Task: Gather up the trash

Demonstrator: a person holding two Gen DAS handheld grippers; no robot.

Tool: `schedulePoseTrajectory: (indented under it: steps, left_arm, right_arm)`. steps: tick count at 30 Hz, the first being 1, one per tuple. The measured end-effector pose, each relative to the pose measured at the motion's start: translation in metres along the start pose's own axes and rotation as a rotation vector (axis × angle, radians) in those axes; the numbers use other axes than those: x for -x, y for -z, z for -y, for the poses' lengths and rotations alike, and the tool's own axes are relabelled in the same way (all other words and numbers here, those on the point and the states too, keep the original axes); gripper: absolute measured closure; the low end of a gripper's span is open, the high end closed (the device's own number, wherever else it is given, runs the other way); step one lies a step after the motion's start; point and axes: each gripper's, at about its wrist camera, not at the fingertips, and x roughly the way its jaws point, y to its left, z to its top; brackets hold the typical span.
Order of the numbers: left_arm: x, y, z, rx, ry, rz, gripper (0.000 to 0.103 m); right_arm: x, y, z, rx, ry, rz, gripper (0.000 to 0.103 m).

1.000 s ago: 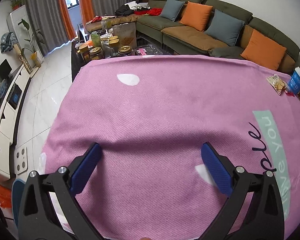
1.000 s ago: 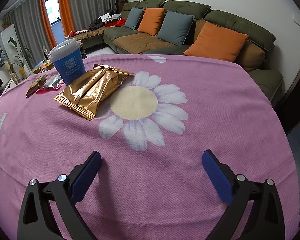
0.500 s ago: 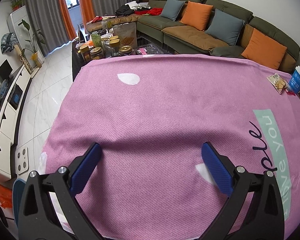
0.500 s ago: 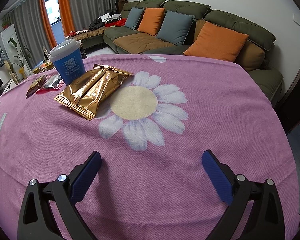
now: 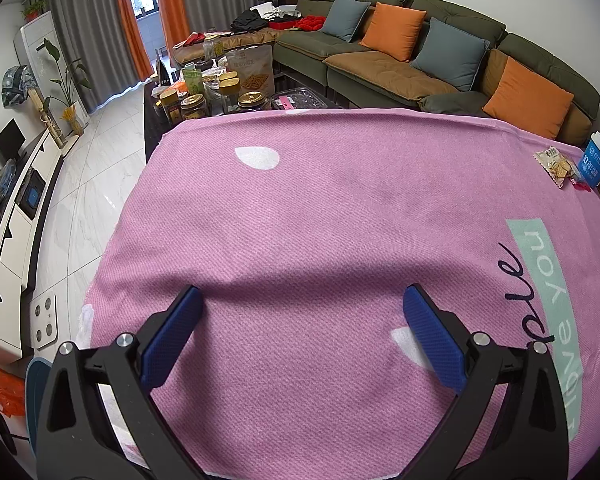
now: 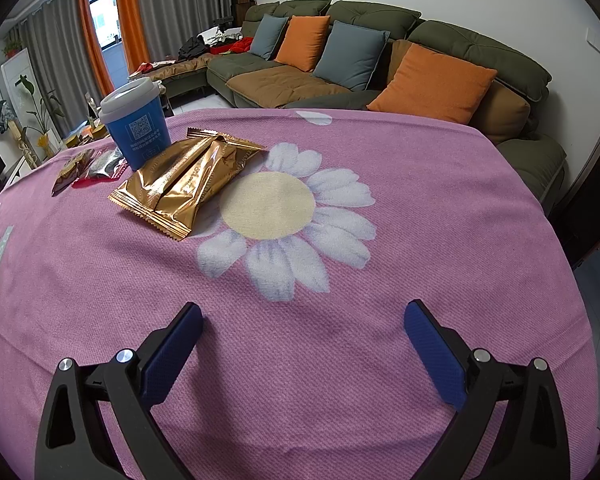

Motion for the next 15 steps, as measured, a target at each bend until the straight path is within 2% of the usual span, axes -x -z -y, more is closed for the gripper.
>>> schedulePoseTrajectory:
  steps: [15]
  left_arm:
    - [0.0000,0.0049,-0.0013,0.000,-0.001,0.000,0.004]
  right_arm:
    - [0.0001,0.0007,-0.0013,0.000,0.000,0.000,0.005]
